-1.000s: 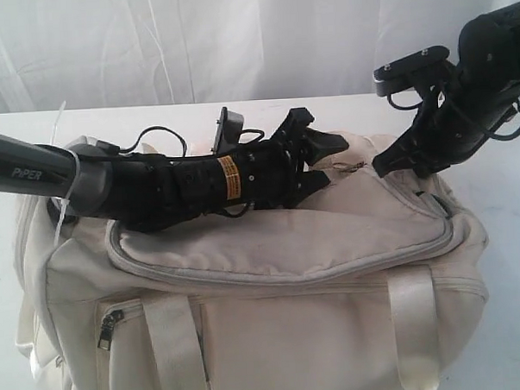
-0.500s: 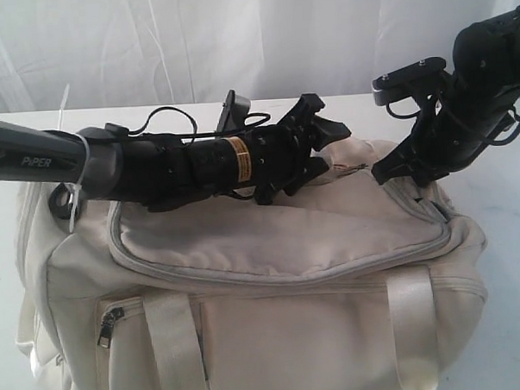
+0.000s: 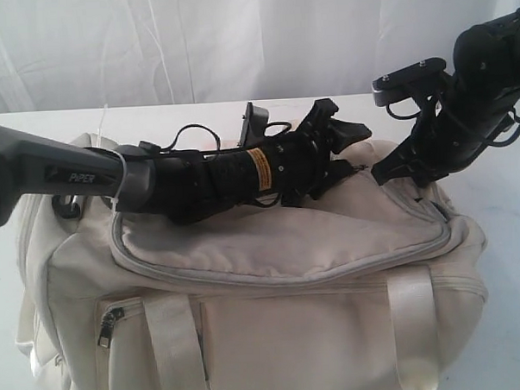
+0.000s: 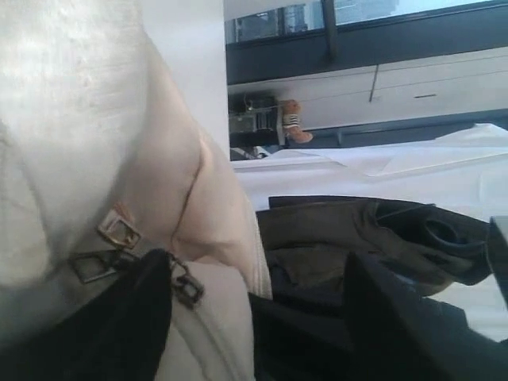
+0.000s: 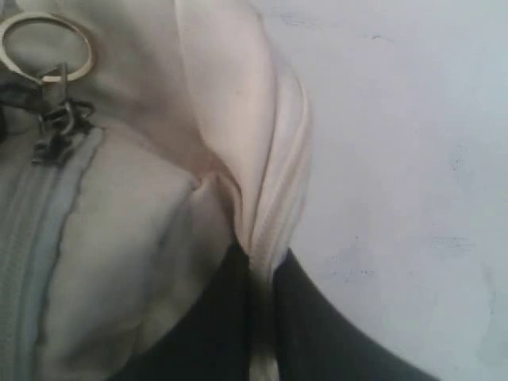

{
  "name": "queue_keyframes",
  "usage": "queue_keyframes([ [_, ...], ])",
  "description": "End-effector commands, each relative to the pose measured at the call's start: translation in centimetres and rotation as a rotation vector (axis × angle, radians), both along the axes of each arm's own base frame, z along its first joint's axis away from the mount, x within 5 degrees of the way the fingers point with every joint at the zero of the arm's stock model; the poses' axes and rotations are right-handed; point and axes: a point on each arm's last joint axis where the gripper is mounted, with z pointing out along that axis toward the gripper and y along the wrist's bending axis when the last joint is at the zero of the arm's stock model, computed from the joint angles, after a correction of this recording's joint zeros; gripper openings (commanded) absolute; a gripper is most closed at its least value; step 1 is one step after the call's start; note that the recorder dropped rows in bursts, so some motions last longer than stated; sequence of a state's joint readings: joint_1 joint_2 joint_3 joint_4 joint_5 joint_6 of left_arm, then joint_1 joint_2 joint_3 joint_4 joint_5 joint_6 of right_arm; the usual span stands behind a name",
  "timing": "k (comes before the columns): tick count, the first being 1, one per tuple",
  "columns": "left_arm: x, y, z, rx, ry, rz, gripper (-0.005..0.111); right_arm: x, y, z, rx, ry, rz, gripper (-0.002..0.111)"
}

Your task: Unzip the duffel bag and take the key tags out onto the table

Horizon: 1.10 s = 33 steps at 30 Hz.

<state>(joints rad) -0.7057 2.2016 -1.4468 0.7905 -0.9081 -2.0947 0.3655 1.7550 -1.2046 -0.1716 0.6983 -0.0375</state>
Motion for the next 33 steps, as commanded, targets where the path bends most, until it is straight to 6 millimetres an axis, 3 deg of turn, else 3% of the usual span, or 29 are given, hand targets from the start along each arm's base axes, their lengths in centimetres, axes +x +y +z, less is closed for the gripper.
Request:
queue_keyframes([
  [1,-0.3,-0.8,-1.8,0.03,0.036,-0.014,0.066,-0.3,-0.5,-0.4,-0.023,0.039,-0.004,0.0],
  [12,-0.6,-0.8,-2.1,0.089,-0.023,-0.085,0.066,-0.3,-0.5,-0.4,-0.025,0.038,-0.003,0.0],
  [23,2.6,3.2,-1.9,0.084,-0.082,-0.074,0.066,-0.2,-0.5,-0.4,-0.025,0.031,0.0,0.0],
  [33,2.5,3.5,-2.9,0.218,-0.115,-0.099,0.066,-0.1,-0.5,-0.4,-0.023,0.026,0.001,0.0],
])
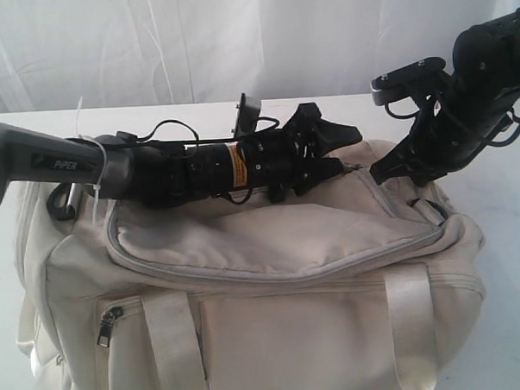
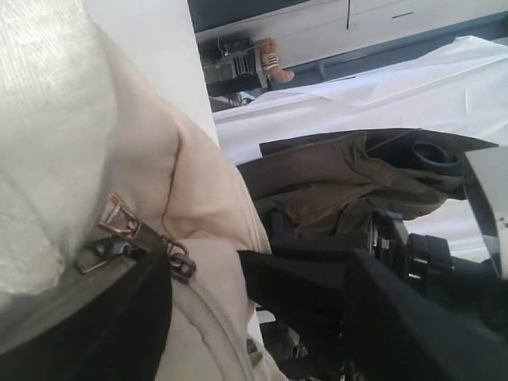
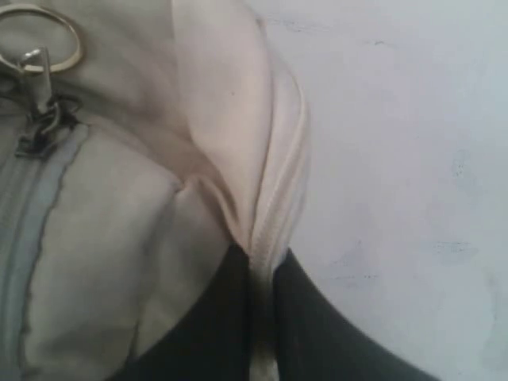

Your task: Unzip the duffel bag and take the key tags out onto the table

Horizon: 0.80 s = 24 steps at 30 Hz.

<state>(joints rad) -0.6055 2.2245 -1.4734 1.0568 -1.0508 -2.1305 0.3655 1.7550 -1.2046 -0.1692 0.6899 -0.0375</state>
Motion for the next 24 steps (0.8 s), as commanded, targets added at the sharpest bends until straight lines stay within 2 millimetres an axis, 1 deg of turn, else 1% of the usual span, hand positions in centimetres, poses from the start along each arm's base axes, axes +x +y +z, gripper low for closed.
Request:
queue_keyframes([
  [1,0.9,1.1,-2.7,0.199,-0.007,0.066,0.066,-0.2,-0.5,-0.4,-0.029,0.033,0.0,0.0],
  [6,1.0,1.2,-3.3,0.267,-0.012,0.094,0.066,-0.1,-0.5,-0.4,-0.025,0.024,0.002,0.0],
  [15,0.5,0.5,-4.2,0.389,-0.001,0.161,0.066,0.0,-0.4,-0.3,-0.017,0.012,0.003,0.0],
  [17,0.6,0.6,-4.4,0.416,0.012,0.197,0.066,0.0,-0.4,-0.3,-0.017,0.012,0.003,0.0],
  [22,0.9,0.8,-4.5,0.409,0.052,0.249,0.066,0.1,-0.3,-0.3,-0.012,0.001,0.005,0.0],
  [24,1.1,1.1,-4.7,0.445,0.061,0.283,0.066,0.1,-0.3,-0.3,-0.012,0.001,0.005,0.0],
])
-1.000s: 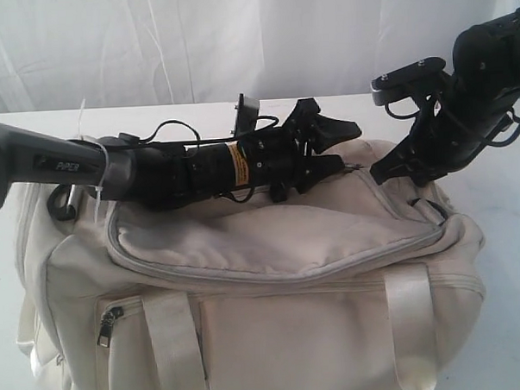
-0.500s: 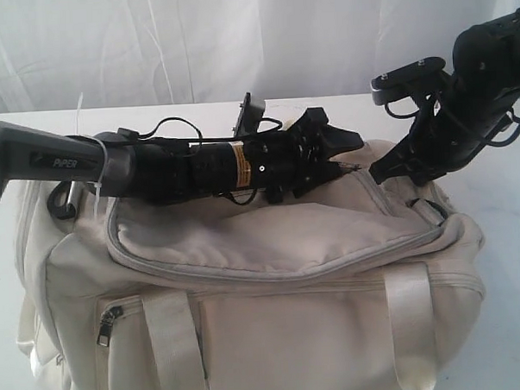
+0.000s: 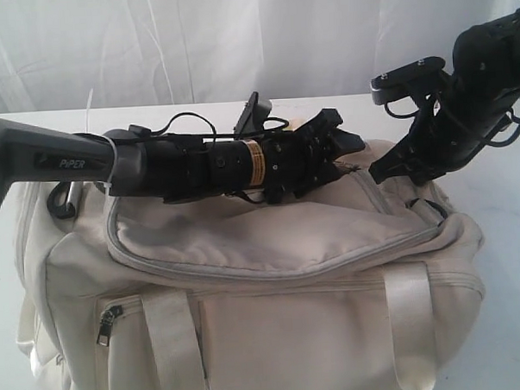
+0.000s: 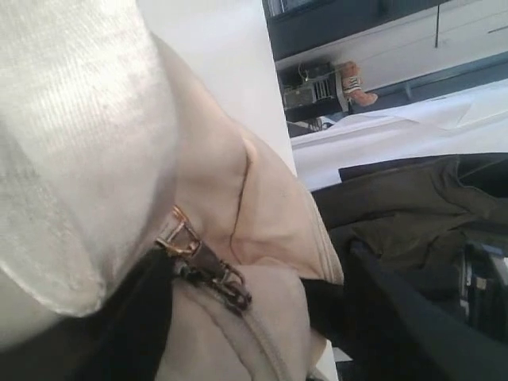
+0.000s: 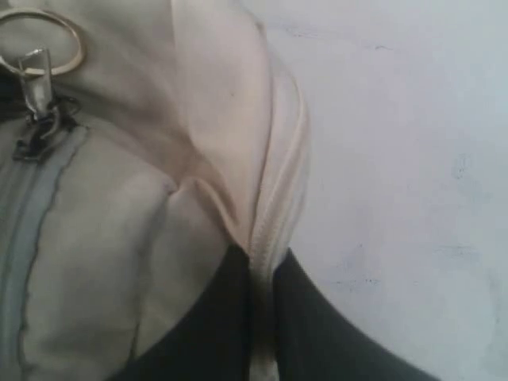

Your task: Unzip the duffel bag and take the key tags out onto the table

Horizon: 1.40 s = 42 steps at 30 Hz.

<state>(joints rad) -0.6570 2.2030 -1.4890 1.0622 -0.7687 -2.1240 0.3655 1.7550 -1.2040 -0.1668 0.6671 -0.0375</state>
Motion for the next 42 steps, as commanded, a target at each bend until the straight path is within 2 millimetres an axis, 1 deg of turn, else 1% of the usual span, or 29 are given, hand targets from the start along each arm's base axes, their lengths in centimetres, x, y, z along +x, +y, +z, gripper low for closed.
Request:
queue_keyframes([
  [1,1.3,2.3,-4.4,0.265,0.064,0.176,0.066,-0.1,-0.4,-0.4,-0.021,0.021,0.001,0.0],
  [8,1.3,2.4,-4.6,0.285,0.067,0.192,0.066,-0.1,-0.4,-0.4,-0.02,0.022,0.001,0.0],
  [11,1.2,2.4,-5.0,0.33,0.078,0.225,0.066,-0.1,-0.4,-0.4,-0.019,0.022,-0.001,0.0],
  [13,1.1,2.3,-5.6,0.348,0.096,0.239,0.066,-0.1,-0.4,-0.4,-0.019,0.022,-0.001,0.0],
  [15,0.9,2.0,-6.3,0.327,0.13,0.245,0.066,-0.1,-0.4,-0.4,-0.019,0.022,-0.001,0.0],
  [16,0.7,1.6,-7.0,0.285,0.169,0.246,0.066,-0.1,-0.4,-0.4,-0.019,0.022,-0.001,0.0],
  [17,0.7,1.5,-7.1,0.263,0.185,0.247,0.066,-0.1,-0.4,-0.4,-0.019,0.022,-0.001,0.0],
  [19,0.6,1.4,-8.2,0.231,0.245,0.283,0.065,-0.1,-0.4,-0.4,-0.019,0.022,-0.001,0.0],
  [21,0.7,1.4,-8.7,0.21,0.284,0.313,0.058,-0.1,-0.4,-0.4,-0.017,0.018,-0.001,0.0],
  [22,0.7,1.4,-8.9,0.207,0.285,0.308,0.051,0.0,-0.4,-0.3,-0.014,0.012,0.0,0.0],
  [24,0.4,1.0,-8.9,0.208,0.27,0.279,0.043,0.0,-0.4,-0.3,-0.012,0.009,-0.001,0.0],
  [26,0.1,0.7,-8.9,0.218,0.251,0.248,0.044,0.0,-0.4,-0.3,-0.012,0.009,-0.001,0.0],
  [29,-0.2,0.5,-8.9,0.23,0.23,0.219,0.054,0.0,-0.4,-0.3,-0.012,0.009,-0.001,0.0],
  [31,-0.2,0.5,-8.9,0.233,0.228,0.216,0.058,0.0,-0.4,-0.3,-0.01,0.009,-0.003,0.0],
  [34,-0.7,0.0,-9.1,0.249,0.22,0.198,0.058,0.0,-0.3,-0.3,-0.01,0.007,-0.003,0.0],
  [37,-1.7,-0.8,-9.6,0.306,0.237,0.218,0.058,0.0,-0.3,-0.3,-0.01,0.007,-0.003,0.0],
  [40,-2.0,-1.0,-10.0,0.324,0.251,0.229,0.058,0.0,-0.4,-0.3,-0.01,0.011,-0.004,0.0],
  [42,-2.0,-1.0,-11.0,0.325,0.281,0.249,0.058,0.0,-0.3,-0.3,-0.008,0.012,-0.005,0.0],
])
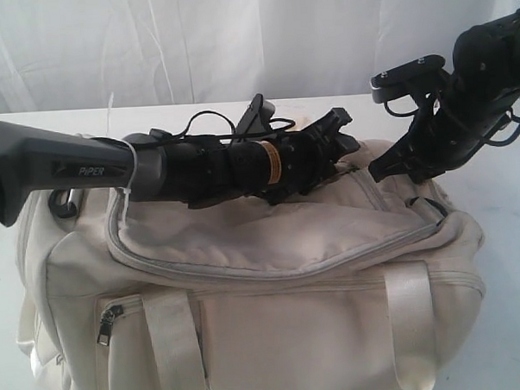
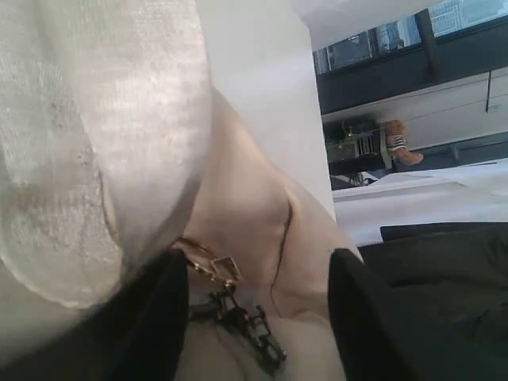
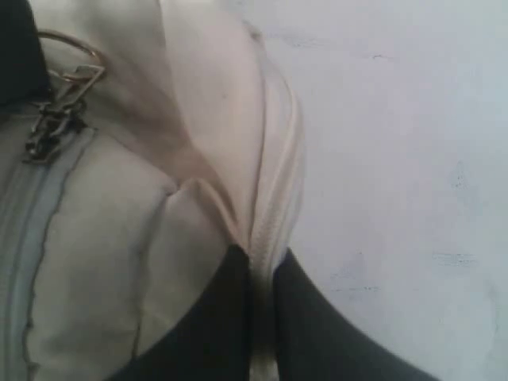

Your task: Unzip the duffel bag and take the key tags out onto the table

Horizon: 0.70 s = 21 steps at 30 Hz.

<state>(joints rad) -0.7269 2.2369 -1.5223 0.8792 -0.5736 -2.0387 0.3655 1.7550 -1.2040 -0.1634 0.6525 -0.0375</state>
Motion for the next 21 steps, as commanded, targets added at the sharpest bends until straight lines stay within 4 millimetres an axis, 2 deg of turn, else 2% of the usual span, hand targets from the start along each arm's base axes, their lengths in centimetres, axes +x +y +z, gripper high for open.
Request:
queue_keyframes([
  [1,-1.55,0.82,-9.67,0.227,0.25,0.123,0.058,-0.12,-0.42,-0.38,-0.017,0.024,-0.006,0.0],
  [5,-1.09,0.07,-10.2,0.187,0.245,0.108,0.056,-0.08,-0.38,-0.36,-0.012,0.019,-0.006,0.0],
  [12,-1.19,-0.05,-10.28,0.219,0.215,0.075,0.043,-0.03,-0.36,-0.33,-0.009,0.013,-0.005,0.0],
  [21,-0.86,0.19,-9.97,0.215,0.179,0.034,0.007,-0.06,-0.37,-0.35,-0.011,0.017,-0.006,0.0],
])
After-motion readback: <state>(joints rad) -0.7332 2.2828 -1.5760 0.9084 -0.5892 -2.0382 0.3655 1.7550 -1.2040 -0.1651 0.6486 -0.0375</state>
